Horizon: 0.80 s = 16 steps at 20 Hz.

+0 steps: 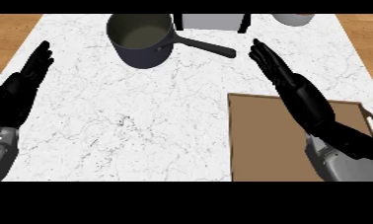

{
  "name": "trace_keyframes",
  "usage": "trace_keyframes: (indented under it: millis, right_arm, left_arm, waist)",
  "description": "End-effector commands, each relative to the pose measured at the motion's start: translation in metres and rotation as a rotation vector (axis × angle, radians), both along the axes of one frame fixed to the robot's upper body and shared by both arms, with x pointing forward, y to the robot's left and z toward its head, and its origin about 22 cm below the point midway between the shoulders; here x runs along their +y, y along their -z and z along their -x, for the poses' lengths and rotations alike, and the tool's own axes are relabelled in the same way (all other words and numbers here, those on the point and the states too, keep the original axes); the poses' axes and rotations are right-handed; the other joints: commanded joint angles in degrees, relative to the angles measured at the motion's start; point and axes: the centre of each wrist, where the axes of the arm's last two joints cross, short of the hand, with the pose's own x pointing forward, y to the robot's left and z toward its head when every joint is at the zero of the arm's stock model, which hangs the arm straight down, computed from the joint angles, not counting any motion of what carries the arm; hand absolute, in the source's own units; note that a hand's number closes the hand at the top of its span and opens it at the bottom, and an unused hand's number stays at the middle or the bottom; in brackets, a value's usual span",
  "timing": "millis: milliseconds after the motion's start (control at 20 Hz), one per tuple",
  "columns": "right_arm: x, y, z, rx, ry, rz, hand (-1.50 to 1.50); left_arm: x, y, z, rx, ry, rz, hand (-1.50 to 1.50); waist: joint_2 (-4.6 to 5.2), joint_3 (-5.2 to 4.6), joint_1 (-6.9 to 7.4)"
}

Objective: Pick the lemon from the tray and place it in the pot

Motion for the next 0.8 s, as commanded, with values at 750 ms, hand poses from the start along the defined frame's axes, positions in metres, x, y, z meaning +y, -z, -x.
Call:
trace_keyframes:
  millis: [750]
  right_arm:
    - [-0.24,0.037,0.029,0.151,0.414,0.948,-1.5]
  left_arm:
    - [-0.094,0.054,0.041,0.289,0.306,0.49,0.0]
  waist:
    - [1.75,1.33,-1.83]
